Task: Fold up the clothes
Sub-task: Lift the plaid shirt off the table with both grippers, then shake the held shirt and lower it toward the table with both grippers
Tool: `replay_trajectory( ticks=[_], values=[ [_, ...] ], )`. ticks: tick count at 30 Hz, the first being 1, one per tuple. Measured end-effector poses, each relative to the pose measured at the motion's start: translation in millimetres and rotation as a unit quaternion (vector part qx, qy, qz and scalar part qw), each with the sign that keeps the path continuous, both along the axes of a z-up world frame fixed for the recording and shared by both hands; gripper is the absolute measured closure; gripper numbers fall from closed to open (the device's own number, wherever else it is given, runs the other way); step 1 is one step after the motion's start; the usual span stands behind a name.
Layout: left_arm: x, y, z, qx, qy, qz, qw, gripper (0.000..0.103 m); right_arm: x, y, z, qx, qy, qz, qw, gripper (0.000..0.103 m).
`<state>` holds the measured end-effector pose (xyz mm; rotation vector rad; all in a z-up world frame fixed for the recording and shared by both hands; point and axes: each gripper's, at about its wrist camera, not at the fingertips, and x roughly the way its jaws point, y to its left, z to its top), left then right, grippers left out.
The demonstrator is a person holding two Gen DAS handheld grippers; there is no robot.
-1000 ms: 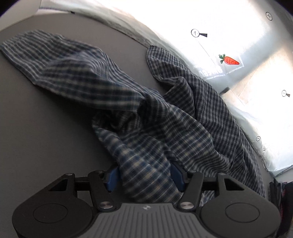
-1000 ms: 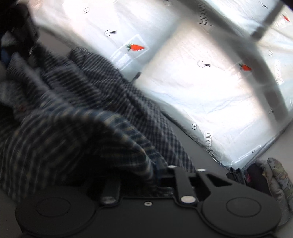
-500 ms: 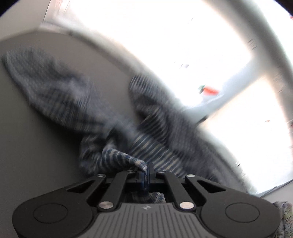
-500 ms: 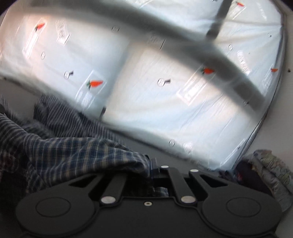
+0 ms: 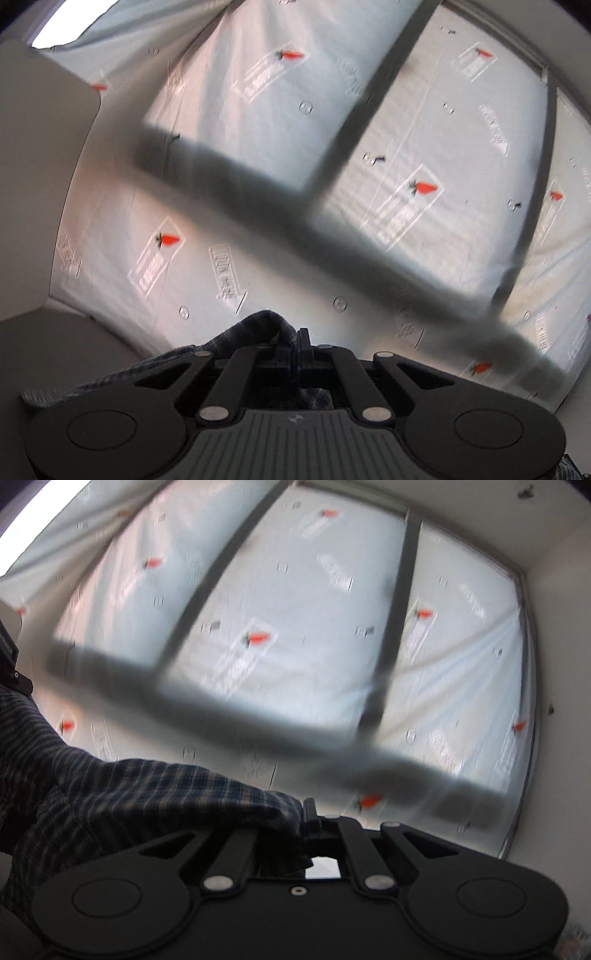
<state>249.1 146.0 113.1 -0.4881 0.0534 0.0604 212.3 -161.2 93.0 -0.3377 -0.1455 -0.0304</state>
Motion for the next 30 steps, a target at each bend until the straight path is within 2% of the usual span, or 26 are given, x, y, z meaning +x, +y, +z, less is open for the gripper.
replay_trajectory(
  ticks=[6, 11, 15, 18, 22, 27, 30],
  values=[
    [-49, -16, 63, 0.033, -0.058, 0.018, 0.9976, 0.101, -34, -21, 63, 0.029, -0.077, 0.056, 0.995, 0.099],
    [-88, -33, 91, 0.051, -0.099, 0.034, 0.9932, 0.101, -61, -39, 99, 0.052, -0.122, 0.1, 0.986, 0.099],
    [-128, -46, 103, 0.077, -0.121, 0.032, 0.9891, 0.101, -86, -51, 115, 0.04, -0.139, 0.126, 0.981, 0.099],
    [-149, -58, 107, 0.105, -0.113, 0.04, 0.9873, 0.101, -104, -65, 120, 0.048, -0.128, 0.146, 0.98, 0.099],
    [-166, -69, 105, 0.1, -0.086, 0.032, 0.9907, 0.101, -116, -80, 119, 0.065, -0.092, 0.152, 0.982, 0.099],
    [-160, -75, 97, 0.085, -0.051, 0.017, 0.9949, 0.101, -111, -93, 109, 0.106, -0.047, 0.146, 0.983, 0.099],
    [-145, -81, 86, 0.1, -0.036, 0.013, 0.9943, 0.101, -98, -99, 99, 0.122, -0.032, 0.137, 0.983, 0.099]
  ],
)
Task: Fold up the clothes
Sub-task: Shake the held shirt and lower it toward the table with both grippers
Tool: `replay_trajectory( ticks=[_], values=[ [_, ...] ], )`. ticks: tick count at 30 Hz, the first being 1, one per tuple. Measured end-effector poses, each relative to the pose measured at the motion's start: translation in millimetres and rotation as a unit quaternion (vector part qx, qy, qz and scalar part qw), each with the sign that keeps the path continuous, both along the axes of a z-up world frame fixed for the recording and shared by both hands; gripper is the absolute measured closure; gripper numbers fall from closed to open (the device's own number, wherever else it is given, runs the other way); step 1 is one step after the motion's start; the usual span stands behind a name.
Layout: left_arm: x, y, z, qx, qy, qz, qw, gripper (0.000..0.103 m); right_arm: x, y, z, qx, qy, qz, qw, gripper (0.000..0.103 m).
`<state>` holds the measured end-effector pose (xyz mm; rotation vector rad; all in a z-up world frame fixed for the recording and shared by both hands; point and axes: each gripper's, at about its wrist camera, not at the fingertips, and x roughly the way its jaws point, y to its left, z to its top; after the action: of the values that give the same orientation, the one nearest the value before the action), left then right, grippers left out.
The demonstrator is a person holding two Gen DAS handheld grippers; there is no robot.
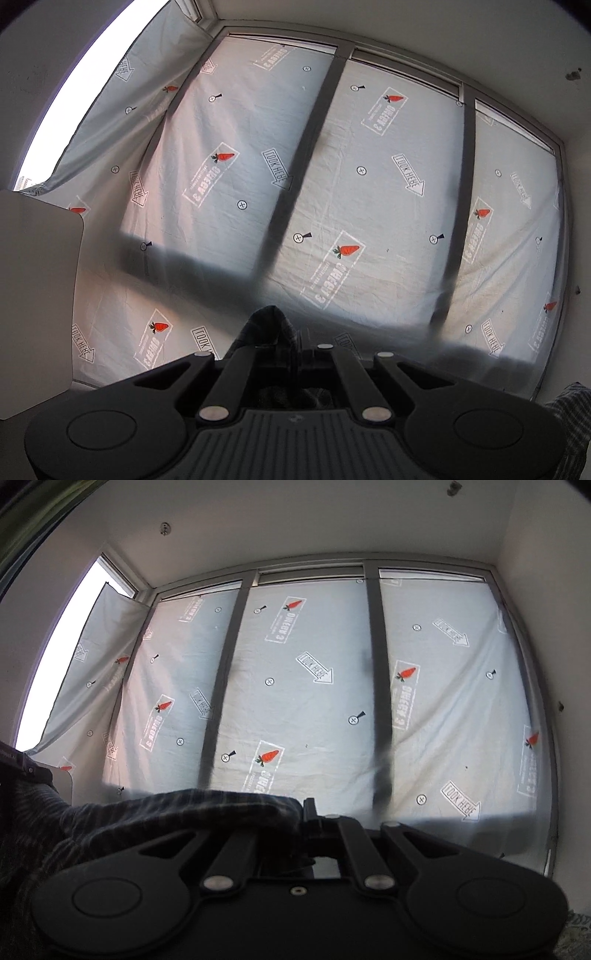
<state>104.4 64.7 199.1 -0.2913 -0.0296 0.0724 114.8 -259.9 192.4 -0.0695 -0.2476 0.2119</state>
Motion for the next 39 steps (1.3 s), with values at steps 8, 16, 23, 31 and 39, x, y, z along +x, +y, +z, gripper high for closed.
replay_trajectory(
  ticks=[8, 16, 23, 31, 39],
  values=[
    [78, -13, -43, 0.019, 0.075, -0.02, 0.9968, 0.101, 56, -3, -44, -0.008, 0.065, -0.027, 0.998, 0.099],
    [159, -18, -83, 0.016, 0.126, -0.041, 0.991, 0.1, 125, -7, -84, -0.003, 0.123, -0.055, 0.991, 0.099],
    [240, -17, -138, 0.01, 0.174, -0.046, 0.9837, 0.1, 202, -1, -127, -0.019, 0.159, -0.066, 0.985, 0.099],
    [331, -18, -222, 0.008, 0.24, -0.039, 0.9699, 0.1, 296, 14, -199, -0.03, 0.217, -0.076, 0.973, 0.099],
    [397, -5, -317, -0.011, 0.295, -0.033, 0.955, 0.1, 374, 14, -293, -0.028, 0.279, -0.068, 0.957, 0.099]
  ],
)
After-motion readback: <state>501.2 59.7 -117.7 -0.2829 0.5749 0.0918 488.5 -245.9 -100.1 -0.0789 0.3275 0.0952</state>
